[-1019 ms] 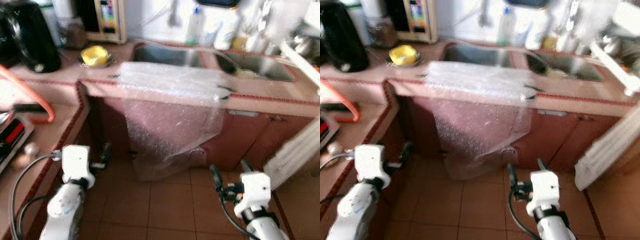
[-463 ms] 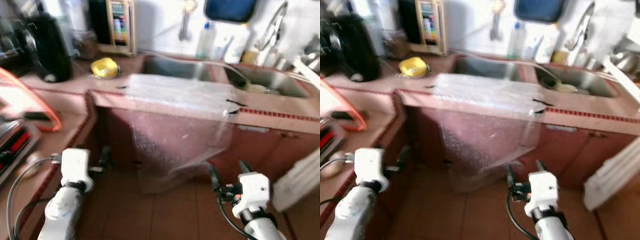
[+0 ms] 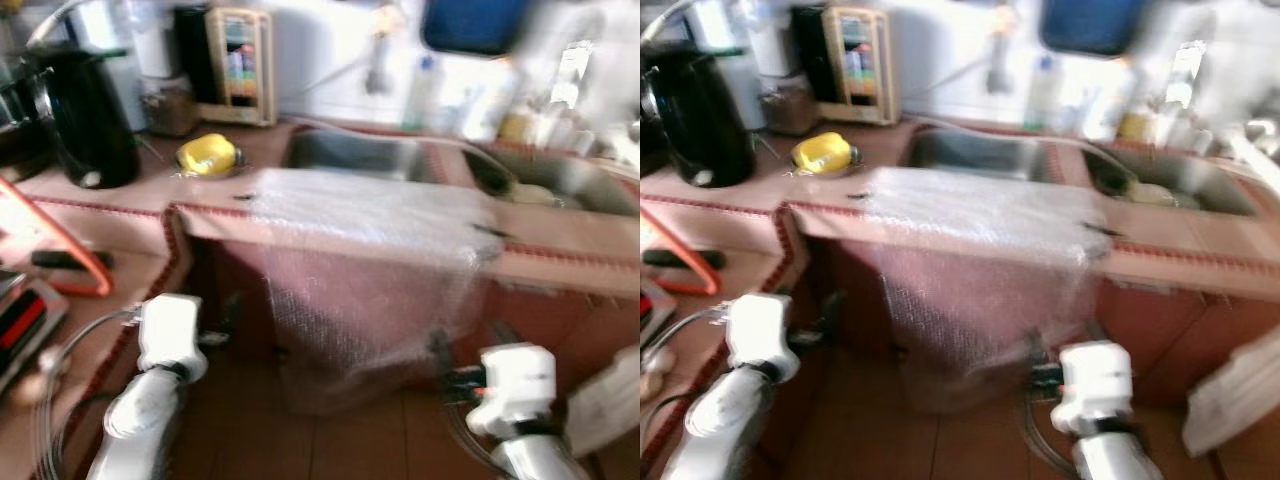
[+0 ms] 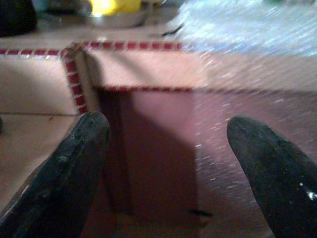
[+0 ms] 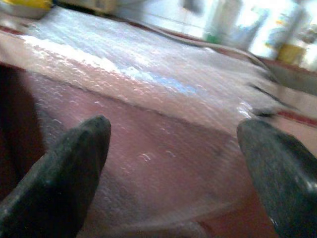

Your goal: Kitchen organization

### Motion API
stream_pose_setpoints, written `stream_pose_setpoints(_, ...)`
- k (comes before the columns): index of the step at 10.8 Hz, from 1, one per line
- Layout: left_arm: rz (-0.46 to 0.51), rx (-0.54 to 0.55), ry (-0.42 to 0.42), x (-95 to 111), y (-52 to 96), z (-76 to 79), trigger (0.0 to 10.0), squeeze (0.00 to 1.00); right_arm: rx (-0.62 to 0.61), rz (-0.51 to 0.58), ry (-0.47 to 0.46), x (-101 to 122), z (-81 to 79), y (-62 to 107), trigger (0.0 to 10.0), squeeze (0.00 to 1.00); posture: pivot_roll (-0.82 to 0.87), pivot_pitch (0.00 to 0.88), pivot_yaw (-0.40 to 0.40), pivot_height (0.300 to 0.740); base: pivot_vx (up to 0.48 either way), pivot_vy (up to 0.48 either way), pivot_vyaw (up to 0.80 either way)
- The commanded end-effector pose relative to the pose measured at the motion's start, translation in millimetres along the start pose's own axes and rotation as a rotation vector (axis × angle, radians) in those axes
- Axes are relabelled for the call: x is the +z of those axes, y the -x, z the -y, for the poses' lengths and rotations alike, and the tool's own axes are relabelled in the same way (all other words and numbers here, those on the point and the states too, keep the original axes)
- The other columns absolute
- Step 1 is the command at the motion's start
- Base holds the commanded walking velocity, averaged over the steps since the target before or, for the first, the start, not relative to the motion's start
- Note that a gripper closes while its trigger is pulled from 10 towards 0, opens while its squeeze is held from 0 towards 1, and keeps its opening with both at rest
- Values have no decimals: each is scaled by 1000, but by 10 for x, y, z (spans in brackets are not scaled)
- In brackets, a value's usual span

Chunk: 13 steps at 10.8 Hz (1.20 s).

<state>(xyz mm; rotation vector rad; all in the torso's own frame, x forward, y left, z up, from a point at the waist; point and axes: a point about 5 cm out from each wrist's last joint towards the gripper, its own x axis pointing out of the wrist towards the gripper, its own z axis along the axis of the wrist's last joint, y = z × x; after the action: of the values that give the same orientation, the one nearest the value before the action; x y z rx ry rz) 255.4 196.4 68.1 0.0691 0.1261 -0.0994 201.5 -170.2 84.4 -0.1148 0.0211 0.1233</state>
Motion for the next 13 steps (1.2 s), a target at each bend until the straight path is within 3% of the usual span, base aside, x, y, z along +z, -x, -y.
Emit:
stream_pose_setpoints(1, 20, -42, 6, 40, -46, 121, 10000, 0, -30, -5, 28, 0, 107, 27, 10000, 0, 30, 0, -43, 740, 360, 0, 0)
stream_pose_setpoints(4, 14, -60, 7, 19, -69, 141, 10000, 0, -36, -4, 38, 1, 124, 30, 10000, 0, 24, 0, -40, 740, 361, 0, 0)
stream_pose_setpoints(8, 13, -94, 5, -8, -97, 231, 10000, 0, -40, -4, 54, -5, 151, 41, 10000, 0, 19, 0, -38, 740, 0, 0, 0)
stream_pose_setpoints(13, 15, -100, 12, -28, -119, 257, 10000, 0, -50, -7, 69, 2, 194, 79, 10000, 0, 2, 0, -43, 740, 0, -414, 0)
